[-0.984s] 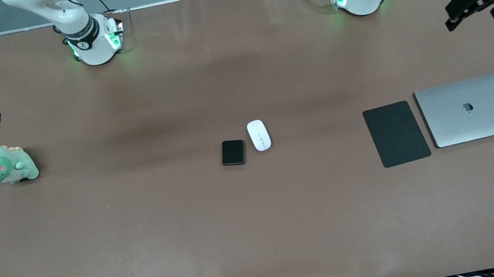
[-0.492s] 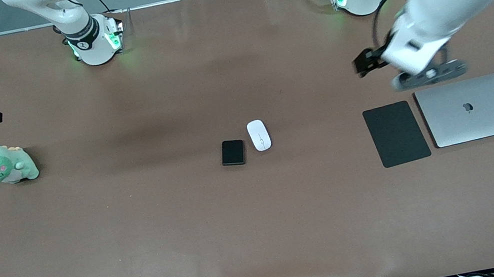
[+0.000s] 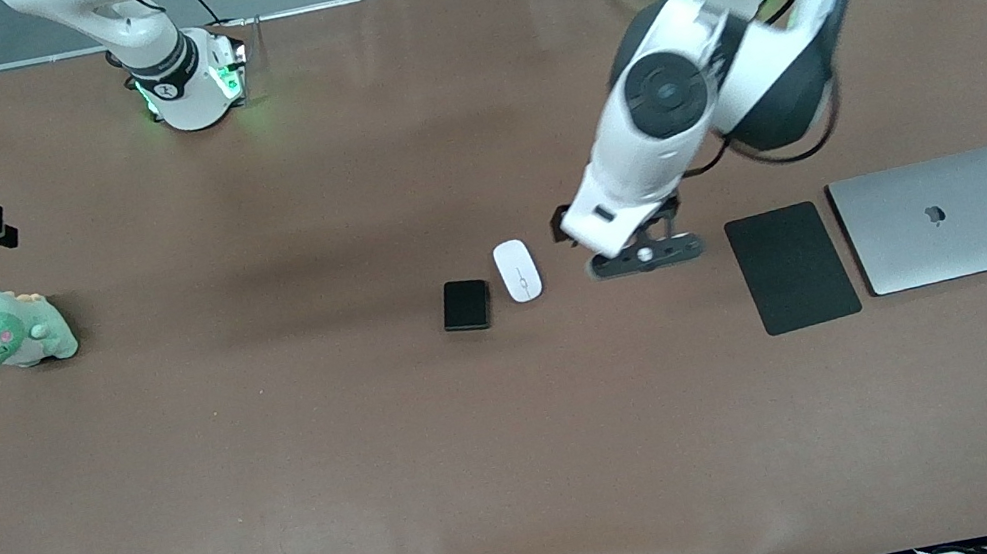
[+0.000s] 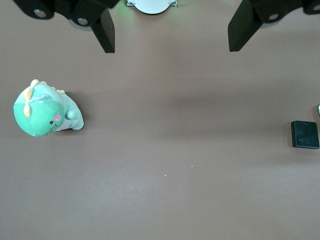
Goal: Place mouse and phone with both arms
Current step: 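Reach the left gripper over the white mouse beside the phone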
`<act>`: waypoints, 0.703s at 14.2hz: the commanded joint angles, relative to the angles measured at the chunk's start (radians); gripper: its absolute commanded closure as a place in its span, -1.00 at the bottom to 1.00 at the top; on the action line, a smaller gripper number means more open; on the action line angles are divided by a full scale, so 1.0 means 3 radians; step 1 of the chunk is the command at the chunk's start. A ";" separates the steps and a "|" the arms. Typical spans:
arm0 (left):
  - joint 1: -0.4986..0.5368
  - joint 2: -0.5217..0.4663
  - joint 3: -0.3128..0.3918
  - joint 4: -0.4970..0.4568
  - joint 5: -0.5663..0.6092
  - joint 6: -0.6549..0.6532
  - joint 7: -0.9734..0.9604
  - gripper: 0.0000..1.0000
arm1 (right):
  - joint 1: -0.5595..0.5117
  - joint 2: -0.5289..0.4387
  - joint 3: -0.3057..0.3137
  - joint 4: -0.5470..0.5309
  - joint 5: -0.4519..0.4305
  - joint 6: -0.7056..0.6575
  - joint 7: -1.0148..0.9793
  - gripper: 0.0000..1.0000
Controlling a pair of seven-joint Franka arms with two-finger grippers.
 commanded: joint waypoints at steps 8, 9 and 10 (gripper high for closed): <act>-0.0438 0.1046 0.0015 0.0033 0.0448 0.1092 -0.0940 -0.78 | 0.0338 0.0311 -0.0010 0.0015 0.0016 0.0255 0.0333 -1.00; -0.0438 0.1082 0.0015 0.0033 0.0448 0.1153 -0.0971 -0.75 | 0.0399 0.0408 -0.0010 0.0020 0.0031 0.0357 0.0343 -1.00; -0.0469 0.1118 0.0025 0.0033 0.0448 0.1235 -0.0991 -0.73 | 0.0415 0.0505 -0.0005 0.0025 0.0031 0.0439 0.0359 -1.00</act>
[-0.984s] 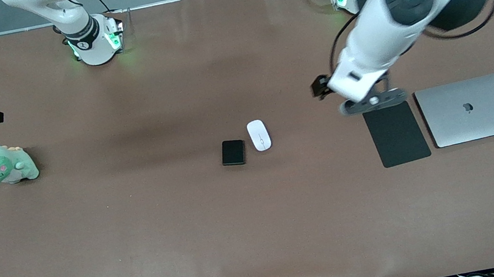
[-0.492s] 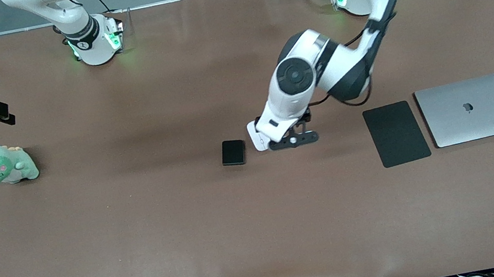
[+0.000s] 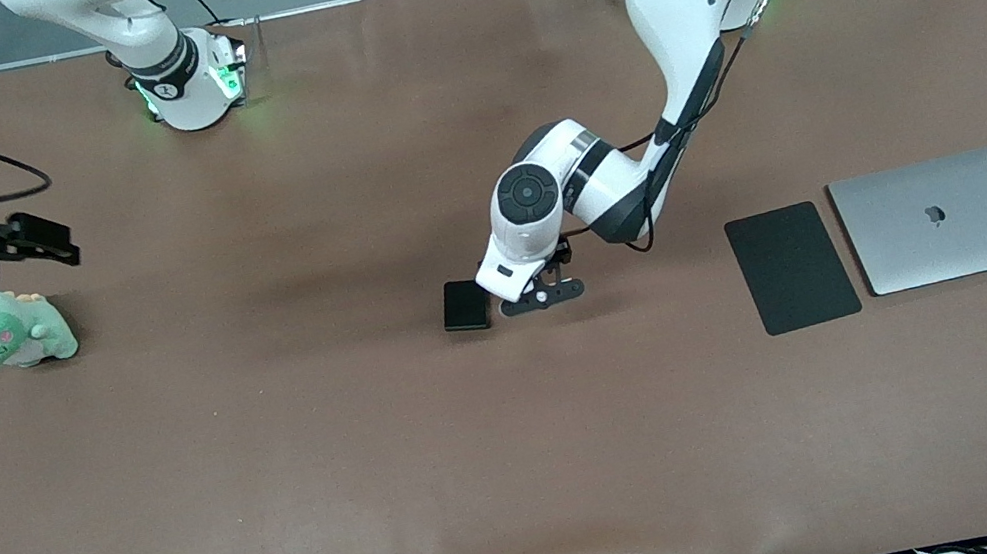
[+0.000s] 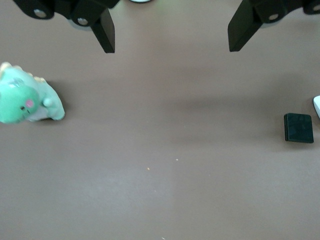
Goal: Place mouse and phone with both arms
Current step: 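Reach the left gripper over the white mouse beside the phone, then grasp the mouse with the left gripper while the right gripper reaches the phone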
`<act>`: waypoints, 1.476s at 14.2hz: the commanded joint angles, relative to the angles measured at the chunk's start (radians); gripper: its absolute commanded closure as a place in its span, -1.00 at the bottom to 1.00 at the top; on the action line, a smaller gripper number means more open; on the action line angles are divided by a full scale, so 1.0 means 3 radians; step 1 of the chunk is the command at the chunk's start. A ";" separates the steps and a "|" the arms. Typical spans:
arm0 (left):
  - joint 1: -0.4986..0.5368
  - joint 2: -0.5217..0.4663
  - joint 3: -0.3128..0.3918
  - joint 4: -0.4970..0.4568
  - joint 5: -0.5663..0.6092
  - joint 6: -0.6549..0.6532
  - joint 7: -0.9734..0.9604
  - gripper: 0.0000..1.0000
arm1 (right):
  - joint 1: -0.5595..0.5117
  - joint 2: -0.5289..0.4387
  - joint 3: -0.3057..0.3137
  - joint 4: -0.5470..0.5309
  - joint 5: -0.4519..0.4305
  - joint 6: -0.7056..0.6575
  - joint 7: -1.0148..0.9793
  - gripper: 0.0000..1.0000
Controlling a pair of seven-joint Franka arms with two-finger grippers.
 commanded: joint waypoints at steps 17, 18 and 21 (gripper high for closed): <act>0.0882 -0.1007 0.0024 -0.0479 0.0261 -0.0627 0.0693 0.96 | 0.0688 0.1342 -0.0023 0.0280 0.0504 0.0908 0.0498 -1.00; 0.1046 -0.1120 0.0013 -0.0617 0.0246 -0.0627 0.0836 1.00 | 0.0810 0.1429 -0.0023 0.0311 0.0499 0.1015 0.0677 -1.00; 0.1400 -0.1330 0.0013 -0.1011 0.0271 -0.0611 0.1001 1.00 | 0.1153 0.1746 -0.0023 0.0428 0.0478 0.1322 0.1255 -1.00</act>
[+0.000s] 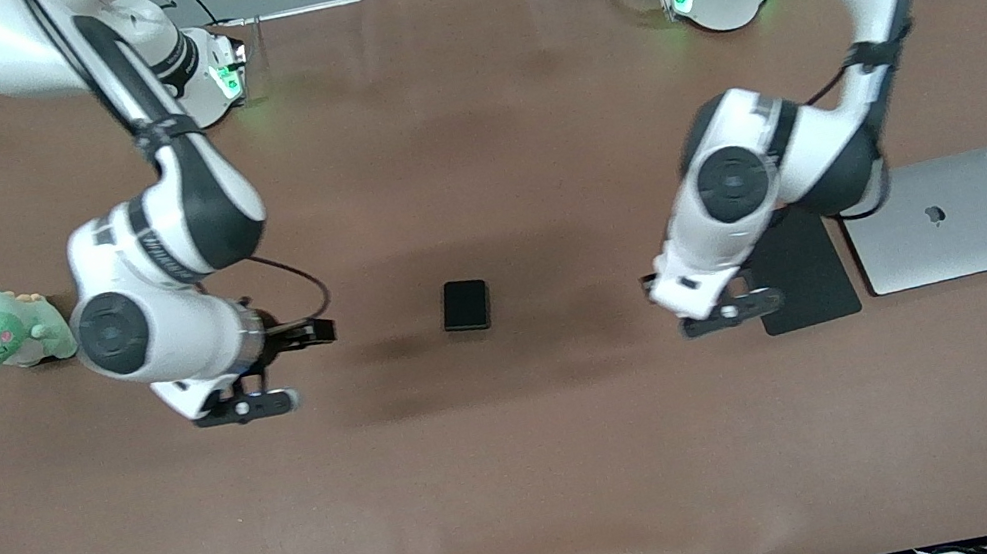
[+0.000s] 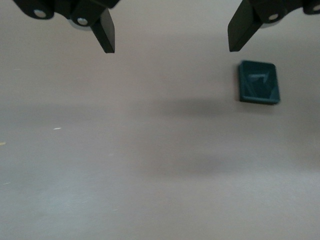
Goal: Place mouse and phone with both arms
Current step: 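Lower the mouse onto the pad while the right gripper grasps the phone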
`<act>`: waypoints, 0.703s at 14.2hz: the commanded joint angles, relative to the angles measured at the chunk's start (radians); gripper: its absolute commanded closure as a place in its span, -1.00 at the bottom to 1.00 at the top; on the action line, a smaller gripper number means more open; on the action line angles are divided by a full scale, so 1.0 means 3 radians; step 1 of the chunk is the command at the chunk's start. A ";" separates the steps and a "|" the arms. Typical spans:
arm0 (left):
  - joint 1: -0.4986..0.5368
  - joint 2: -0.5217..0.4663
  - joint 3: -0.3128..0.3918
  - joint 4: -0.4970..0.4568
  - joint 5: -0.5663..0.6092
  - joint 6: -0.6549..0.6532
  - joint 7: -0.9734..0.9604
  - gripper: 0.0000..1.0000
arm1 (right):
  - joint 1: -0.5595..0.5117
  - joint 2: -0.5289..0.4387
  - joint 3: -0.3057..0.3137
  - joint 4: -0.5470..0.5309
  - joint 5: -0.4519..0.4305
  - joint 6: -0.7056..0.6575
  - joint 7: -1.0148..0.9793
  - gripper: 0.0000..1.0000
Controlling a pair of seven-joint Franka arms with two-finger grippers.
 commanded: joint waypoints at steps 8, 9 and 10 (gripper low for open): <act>0.0986 -0.0144 -0.0049 -0.1045 0.0388 0.0909 0.0686 1.00 | 0.0768 0.0858 -0.0043 0.0267 -0.0038 0.0914 0.1120 -1.00; 0.1048 -0.0114 -0.0049 -0.1045 0.0388 0.0930 0.0773 1.00 | 0.0798 0.0868 -0.0043 0.0267 -0.0038 0.0975 0.1126 -1.00; 0.1109 -0.0073 -0.0054 -0.1050 0.0388 0.1006 0.0815 1.00 | 0.0809 0.0878 -0.0043 0.0267 -0.0033 0.1027 0.1126 -1.00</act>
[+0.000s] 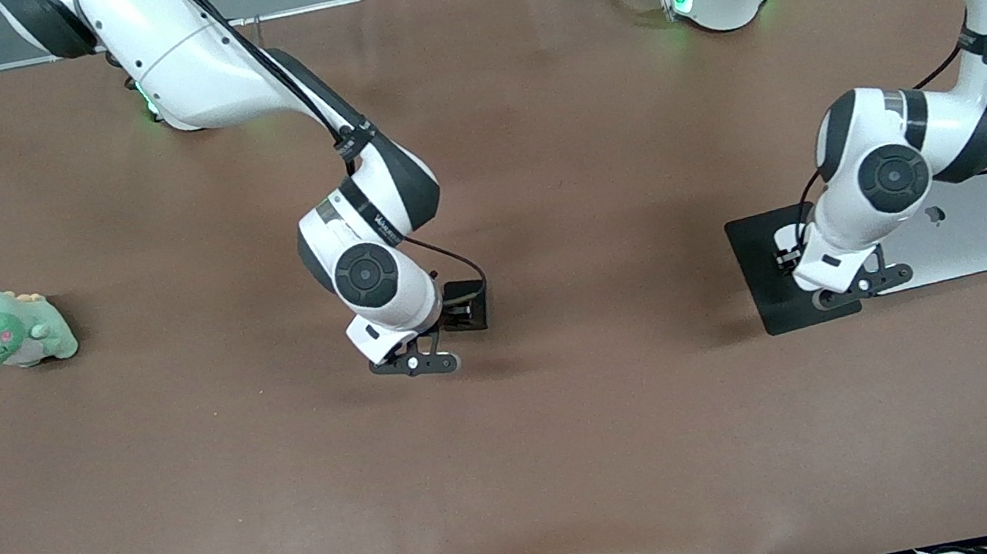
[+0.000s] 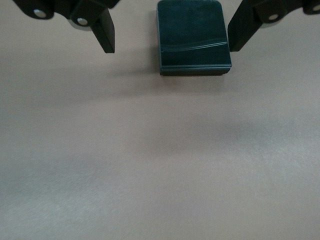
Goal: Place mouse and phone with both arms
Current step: 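Lower the mouse onto the pad while the right gripper grasps the phone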
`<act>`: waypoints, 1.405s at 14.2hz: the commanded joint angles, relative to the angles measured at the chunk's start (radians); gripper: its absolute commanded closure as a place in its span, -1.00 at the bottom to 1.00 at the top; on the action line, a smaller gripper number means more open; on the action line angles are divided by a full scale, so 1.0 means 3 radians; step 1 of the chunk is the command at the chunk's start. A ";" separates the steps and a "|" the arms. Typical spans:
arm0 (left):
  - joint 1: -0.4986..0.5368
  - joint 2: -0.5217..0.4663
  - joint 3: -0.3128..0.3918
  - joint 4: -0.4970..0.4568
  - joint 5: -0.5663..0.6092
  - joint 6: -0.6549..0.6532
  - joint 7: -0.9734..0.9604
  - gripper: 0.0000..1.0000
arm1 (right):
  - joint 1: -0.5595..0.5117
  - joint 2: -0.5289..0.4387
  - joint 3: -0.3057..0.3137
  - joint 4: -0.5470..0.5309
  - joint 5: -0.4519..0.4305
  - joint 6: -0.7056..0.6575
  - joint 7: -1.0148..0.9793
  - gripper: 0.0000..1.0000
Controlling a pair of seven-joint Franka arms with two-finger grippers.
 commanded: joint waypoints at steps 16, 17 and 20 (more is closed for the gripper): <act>0.0127 0.0305 -0.0123 0.0007 0.0063 0.0457 0.0549 0.85 | 0.0202 0.0289 -0.0037 0.0077 -0.0056 0.0313 0.0155 -1.00; 0.0127 0.0320 -0.0123 0.0002 0.0058 0.0513 0.0549 0.75 | 0.0207 0.0294 -0.0037 0.0077 -0.0056 0.0318 0.0155 -1.00; 0.0127 0.0336 -0.0123 0.0007 0.0057 0.0529 0.0549 -0.32 | 0.0227 0.0335 -0.0037 0.0082 -0.0056 0.0364 0.0160 -1.00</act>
